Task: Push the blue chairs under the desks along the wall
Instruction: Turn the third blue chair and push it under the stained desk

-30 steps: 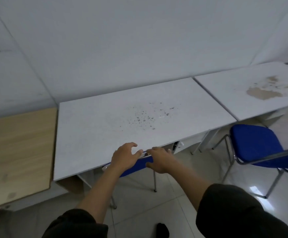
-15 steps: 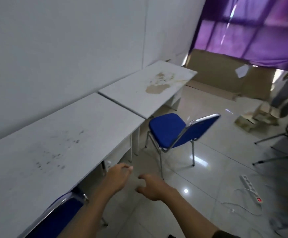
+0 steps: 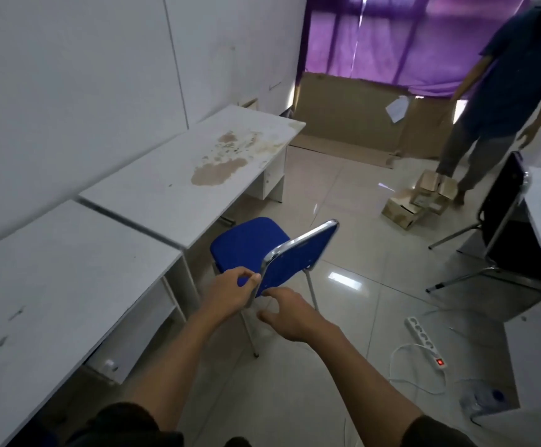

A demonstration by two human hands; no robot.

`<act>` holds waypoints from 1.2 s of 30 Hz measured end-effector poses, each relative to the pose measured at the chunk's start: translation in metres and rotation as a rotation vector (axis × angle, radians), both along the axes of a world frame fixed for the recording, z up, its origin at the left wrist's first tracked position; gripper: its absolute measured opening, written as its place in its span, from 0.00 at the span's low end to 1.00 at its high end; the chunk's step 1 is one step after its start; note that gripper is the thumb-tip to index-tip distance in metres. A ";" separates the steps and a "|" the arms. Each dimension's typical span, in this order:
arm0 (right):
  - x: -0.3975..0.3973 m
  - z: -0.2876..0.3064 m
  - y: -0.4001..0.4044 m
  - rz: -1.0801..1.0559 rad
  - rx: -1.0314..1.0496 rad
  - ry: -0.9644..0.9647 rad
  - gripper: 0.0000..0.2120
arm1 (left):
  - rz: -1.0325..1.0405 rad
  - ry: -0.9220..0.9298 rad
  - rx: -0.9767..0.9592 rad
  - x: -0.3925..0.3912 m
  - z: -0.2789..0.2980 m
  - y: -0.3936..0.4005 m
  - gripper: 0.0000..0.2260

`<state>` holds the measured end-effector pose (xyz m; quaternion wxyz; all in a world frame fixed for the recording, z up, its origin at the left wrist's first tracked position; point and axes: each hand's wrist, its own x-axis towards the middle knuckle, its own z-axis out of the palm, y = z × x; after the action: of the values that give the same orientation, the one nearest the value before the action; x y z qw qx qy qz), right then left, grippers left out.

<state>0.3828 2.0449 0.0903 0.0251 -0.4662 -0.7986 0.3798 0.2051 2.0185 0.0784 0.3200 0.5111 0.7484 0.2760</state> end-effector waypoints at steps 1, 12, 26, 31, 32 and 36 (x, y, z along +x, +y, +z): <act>0.003 0.000 0.011 -0.012 -0.012 0.011 0.18 | -0.011 0.005 -0.008 0.002 -0.001 0.012 0.18; 0.023 -0.025 0.220 -0.051 0.040 0.018 0.22 | 0.015 -0.073 -0.041 0.011 -0.046 0.213 0.15; 0.012 -0.110 0.374 0.476 0.360 -0.341 0.39 | 0.353 -0.341 -0.468 0.010 -0.124 0.264 0.17; 0.012 -0.113 0.389 0.670 0.424 -0.253 0.36 | 0.657 -0.354 -0.432 0.033 -0.117 0.265 0.13; 0.015 -0.113 0.394 0.708 0.435 -0.240 0.34 | 0.692 -0.348 -0.438 0.039 -0.112 0.269 0.13; 0.029 -0.110 0.429 0.841 0.437 -0.218 0.37 | 0.837 -0.291 -0.482 0.073 -0.107 0.295 0.14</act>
<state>0.4116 2.4740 -0.0195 -0.1172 -0.1237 -0.9768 0.1296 0.2779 2.3132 -0.0282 0.3917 0.0351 0.8794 0.2684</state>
